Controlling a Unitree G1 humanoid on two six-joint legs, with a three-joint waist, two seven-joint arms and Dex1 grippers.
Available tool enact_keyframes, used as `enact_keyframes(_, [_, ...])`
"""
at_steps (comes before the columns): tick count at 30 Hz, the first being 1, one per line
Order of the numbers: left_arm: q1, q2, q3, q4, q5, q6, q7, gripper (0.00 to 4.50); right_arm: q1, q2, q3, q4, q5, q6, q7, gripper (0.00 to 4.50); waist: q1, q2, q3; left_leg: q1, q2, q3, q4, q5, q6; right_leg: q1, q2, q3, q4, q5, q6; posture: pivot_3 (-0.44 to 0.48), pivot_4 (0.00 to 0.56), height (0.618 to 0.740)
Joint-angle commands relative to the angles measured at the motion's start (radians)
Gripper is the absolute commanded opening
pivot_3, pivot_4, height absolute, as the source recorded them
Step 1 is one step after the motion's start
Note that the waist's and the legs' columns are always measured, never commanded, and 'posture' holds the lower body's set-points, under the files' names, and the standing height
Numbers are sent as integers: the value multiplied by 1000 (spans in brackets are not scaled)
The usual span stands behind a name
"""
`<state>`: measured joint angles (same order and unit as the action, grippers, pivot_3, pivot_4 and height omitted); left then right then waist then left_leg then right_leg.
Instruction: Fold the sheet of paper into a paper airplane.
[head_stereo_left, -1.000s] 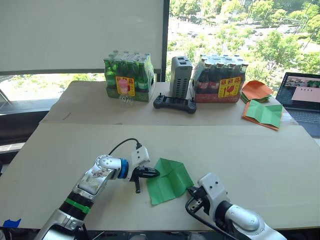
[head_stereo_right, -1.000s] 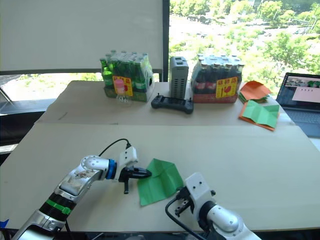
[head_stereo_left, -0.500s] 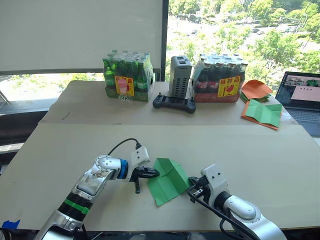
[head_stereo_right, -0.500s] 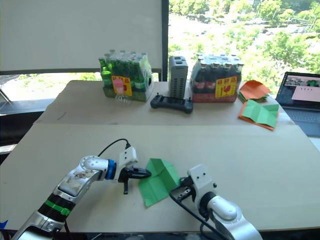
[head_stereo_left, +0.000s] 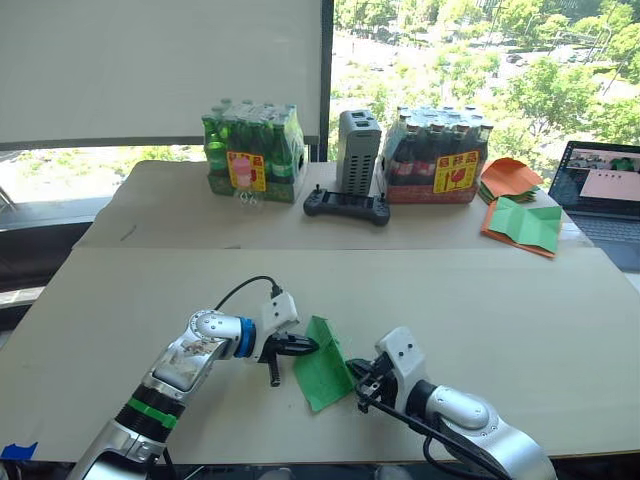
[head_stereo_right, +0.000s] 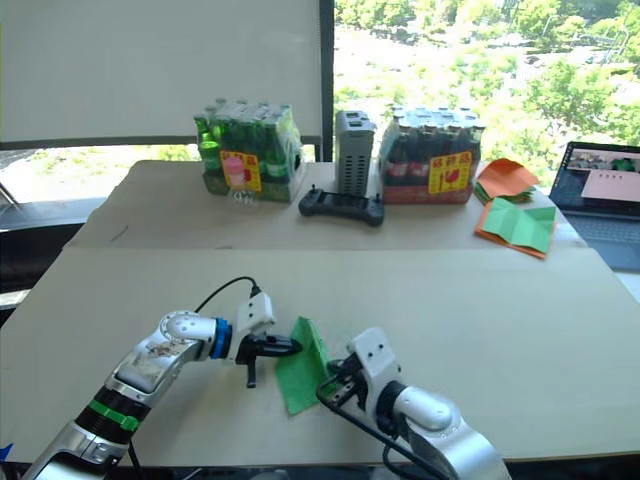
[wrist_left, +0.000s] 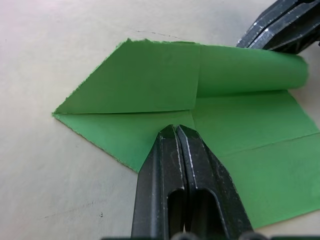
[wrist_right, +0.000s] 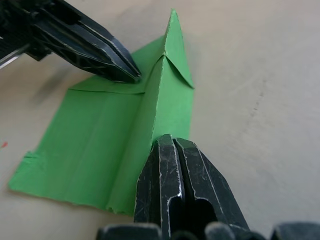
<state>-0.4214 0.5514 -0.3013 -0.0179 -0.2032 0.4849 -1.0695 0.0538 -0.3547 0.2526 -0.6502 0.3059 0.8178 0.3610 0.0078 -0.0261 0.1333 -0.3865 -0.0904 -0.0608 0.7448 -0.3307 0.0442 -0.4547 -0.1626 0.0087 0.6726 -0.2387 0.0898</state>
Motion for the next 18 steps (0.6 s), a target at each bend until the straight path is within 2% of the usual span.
enact_keyframes(1, [11, 7, -2, -6, 9, 12, 10, 59, -8, 7, -54, -72, 66, 9, 21, 0, 0, 0, 0, -1, 0, 0, 0, 0, -1, 0, 0, 0, 0, 0, 0, 0, 150, 678])
enact_keyframes(7, [14, 6, -3, -8, 9, 14, 11, 59, 8, -33, -103, -133, 149, 36, 64, 0, 1, 0, 0, -3, 0, 0, 0, 1, -1, 0, 0, 0, 1, 0, 0, 0, 150, 678])
enact_keyframes(13, [16, 7, -4, -10, 8, 16, 11, 59, 30, -102, -154, -105, 145, 29, 71, 0, 2, 0, 0, -3, 0, 0, 0, 0, -1, 0, 0, 0, 0, 0, 0, 0, 150, 678])
enact_keyframes(18, [16, 10, -3, -12, 9, 17, 9, 59, 111, -162, -240, -191, 271, 41, 151, 0, 2, 1, 0, -3, 0, 0, 0, 0, -1, 0, 0, 0, 0, 0, 0, 0, 150, 678])
